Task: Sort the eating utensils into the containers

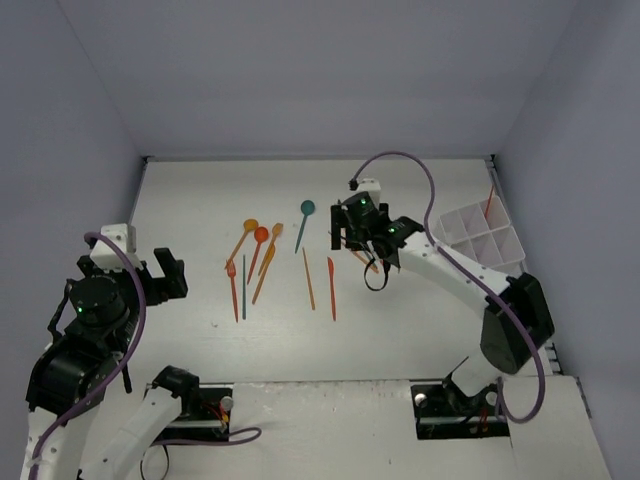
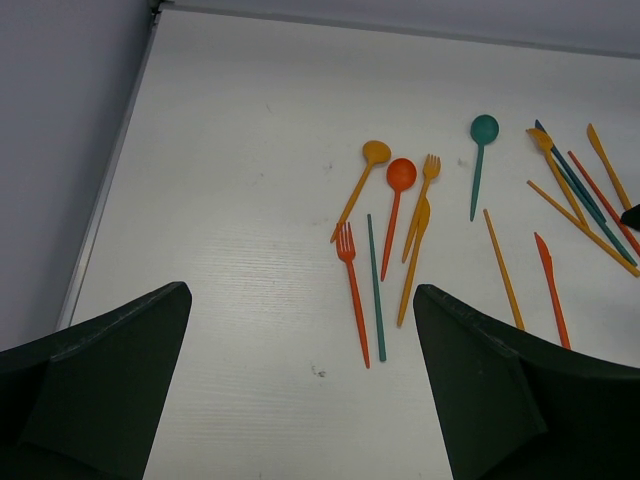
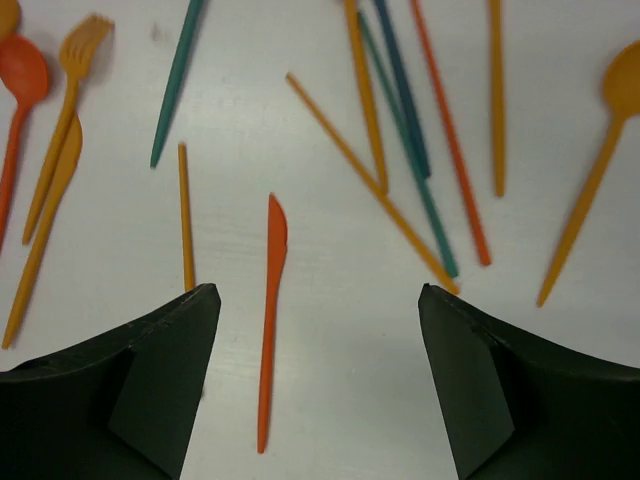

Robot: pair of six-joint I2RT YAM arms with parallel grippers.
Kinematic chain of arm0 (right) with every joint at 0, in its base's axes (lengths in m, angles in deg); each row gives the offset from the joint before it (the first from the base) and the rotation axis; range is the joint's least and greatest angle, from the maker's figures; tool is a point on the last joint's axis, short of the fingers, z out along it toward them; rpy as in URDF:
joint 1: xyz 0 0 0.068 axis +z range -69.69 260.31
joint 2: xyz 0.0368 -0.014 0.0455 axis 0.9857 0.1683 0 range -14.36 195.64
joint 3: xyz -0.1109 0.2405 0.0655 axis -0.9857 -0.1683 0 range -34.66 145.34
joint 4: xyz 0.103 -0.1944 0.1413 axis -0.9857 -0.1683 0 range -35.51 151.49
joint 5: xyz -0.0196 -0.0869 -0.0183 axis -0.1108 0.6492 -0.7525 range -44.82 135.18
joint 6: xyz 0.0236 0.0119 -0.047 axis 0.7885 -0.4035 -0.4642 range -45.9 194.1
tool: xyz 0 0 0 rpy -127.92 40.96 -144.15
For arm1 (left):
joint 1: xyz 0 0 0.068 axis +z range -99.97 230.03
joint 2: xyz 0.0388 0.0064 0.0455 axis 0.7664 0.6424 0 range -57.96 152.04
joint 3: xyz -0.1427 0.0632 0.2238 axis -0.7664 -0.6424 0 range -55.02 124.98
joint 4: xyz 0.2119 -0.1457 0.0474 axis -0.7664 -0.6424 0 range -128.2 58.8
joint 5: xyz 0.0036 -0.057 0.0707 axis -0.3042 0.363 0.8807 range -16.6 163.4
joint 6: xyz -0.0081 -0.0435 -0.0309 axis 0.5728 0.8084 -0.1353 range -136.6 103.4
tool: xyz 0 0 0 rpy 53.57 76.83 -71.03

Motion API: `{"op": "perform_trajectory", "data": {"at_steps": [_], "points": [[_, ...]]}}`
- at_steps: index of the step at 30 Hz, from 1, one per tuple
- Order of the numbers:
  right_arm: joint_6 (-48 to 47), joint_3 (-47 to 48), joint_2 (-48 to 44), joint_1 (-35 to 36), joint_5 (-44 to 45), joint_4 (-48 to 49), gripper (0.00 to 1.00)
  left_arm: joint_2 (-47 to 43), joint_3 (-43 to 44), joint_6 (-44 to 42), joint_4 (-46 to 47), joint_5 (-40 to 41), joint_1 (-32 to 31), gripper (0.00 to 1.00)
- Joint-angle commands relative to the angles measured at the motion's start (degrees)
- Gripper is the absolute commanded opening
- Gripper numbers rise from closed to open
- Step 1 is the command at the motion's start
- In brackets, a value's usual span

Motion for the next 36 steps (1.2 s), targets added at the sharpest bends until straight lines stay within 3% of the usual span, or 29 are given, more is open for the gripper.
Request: {"op": "perform_trajectory", "data": {"at_steps": [1, 5, 9, 12, 27, 36], "points": [[9.7, 3.2, 6.0, 5.1, -1.8, -5.7, 0.78, 1.8, 0.3, 0.9, 0.7, -0.8, -0.5, 0.92], [11.7, 5.7, 11.4, 8.9, -2.4, -6.4, 0.69, 1.8, -0.4, 1.2, 0.4, -1.3, -0.5, 0.92], [11.7, 9.1, 15.9, 10.7, -3.9, -6.4, 0.65, 1.9, -0.5, 1.0, 0.3, -1.2, -0.7, 0.92], [11.7, 13.0, 20.7, 11.2, -5.2, -6.3, 0.57, 1.8, -0.6, 0.9, 0.1, -1.2, -1.0, 0.92], [11.6, 21.4, 33.8, 11.4, -6.3, -6.4, 0.43, 1.2, -0.5, 1.7, -3.0, -2.4, -1.1, 0.92], [12.1, 20.4, 36.2, 11.4, -6.5, -7.2, 0.0, 0.8, -0.6, 1.8, -4.0, -1.9, -1.1, 0.92]]}}
